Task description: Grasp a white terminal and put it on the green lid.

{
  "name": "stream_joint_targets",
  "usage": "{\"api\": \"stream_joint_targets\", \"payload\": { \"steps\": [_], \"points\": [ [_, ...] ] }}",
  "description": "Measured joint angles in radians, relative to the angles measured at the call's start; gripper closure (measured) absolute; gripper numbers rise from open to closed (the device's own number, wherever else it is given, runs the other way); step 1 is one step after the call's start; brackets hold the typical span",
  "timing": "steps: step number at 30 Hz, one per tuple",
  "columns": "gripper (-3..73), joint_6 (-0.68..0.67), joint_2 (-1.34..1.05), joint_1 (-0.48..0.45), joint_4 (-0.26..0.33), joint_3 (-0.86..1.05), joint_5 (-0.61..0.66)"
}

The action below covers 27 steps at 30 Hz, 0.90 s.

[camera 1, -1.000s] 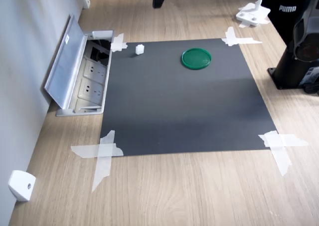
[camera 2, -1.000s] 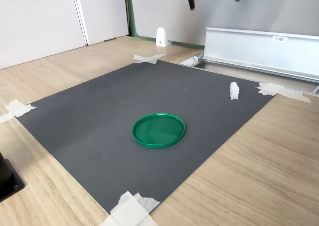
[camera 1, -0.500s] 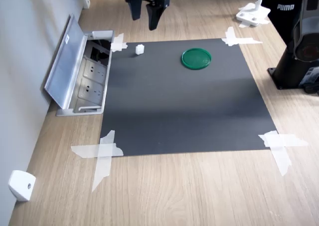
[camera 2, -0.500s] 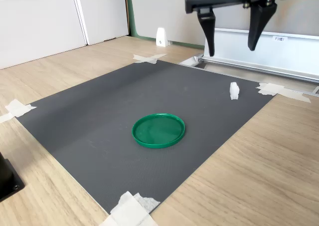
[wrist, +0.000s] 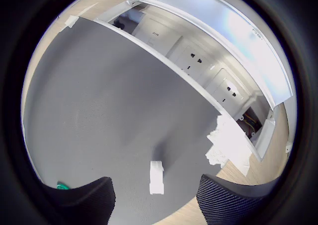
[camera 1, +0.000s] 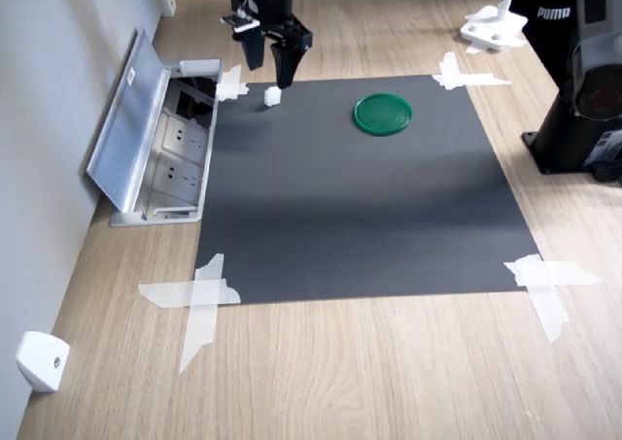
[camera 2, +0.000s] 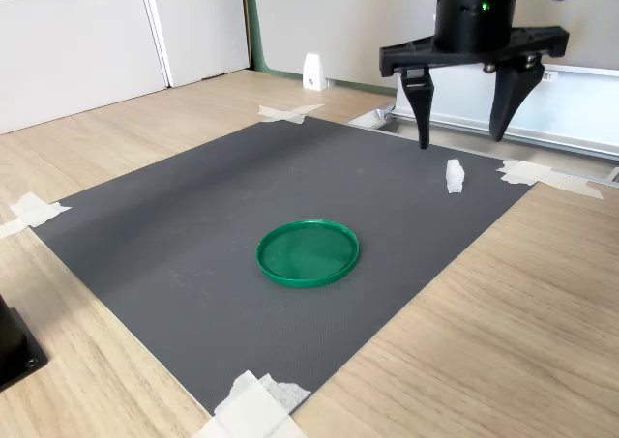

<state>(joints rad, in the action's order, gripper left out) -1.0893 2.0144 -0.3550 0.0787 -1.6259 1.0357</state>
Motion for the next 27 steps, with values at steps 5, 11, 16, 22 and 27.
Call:
{"api": "stream_joint_targets", "payload": {
  "steps": [5, 11, 16, 22, 27],
  "points": [
    [0.2, 0.016, 0.023, 0.024, -0.003, 0.000, -0.013],
    [0.2, 0.039, 0.050, 0.025, -0.037, 0.000, -0.027],
    [0.2, 0.043, 0.066, 0.025, -0.044, 0.000, -0.029],
    [0.6, 0.059, 0.093, 0.025, -0.079, 0.000, -0.027],
    [7.3, 0.062, 0.097, 0.025, -0.105, 0.000, -0.028]
  ]
}}
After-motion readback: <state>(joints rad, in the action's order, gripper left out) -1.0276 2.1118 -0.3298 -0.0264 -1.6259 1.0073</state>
